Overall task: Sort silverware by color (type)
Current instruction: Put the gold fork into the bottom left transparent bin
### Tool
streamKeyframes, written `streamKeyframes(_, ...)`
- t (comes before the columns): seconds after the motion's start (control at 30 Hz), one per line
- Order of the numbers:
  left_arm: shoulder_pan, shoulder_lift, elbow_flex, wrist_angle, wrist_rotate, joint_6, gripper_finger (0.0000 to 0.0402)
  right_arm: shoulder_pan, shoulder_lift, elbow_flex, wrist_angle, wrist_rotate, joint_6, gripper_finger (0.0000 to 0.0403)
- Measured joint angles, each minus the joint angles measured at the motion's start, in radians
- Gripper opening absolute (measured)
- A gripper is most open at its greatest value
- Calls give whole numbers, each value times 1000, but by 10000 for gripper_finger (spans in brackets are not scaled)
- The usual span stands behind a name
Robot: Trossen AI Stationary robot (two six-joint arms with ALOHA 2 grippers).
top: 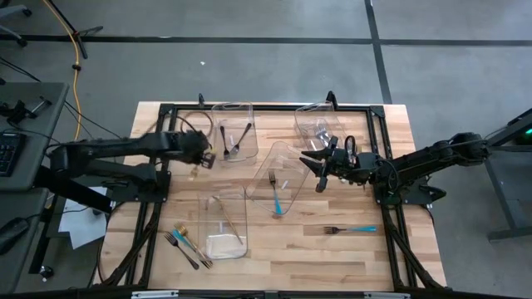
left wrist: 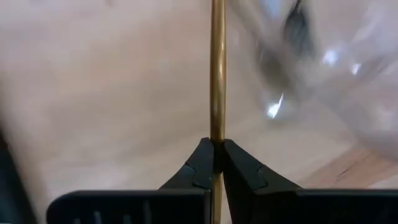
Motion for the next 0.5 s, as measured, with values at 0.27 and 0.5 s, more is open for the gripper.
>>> streamKeyframes(0.27,-33,-243,194,81,-245,193,7,0,0,0,2,0,0,92)
streamKeyframes(0.5,-218,-375,-3,730,-232,522,7,0,0,0,1,0,-1,92)
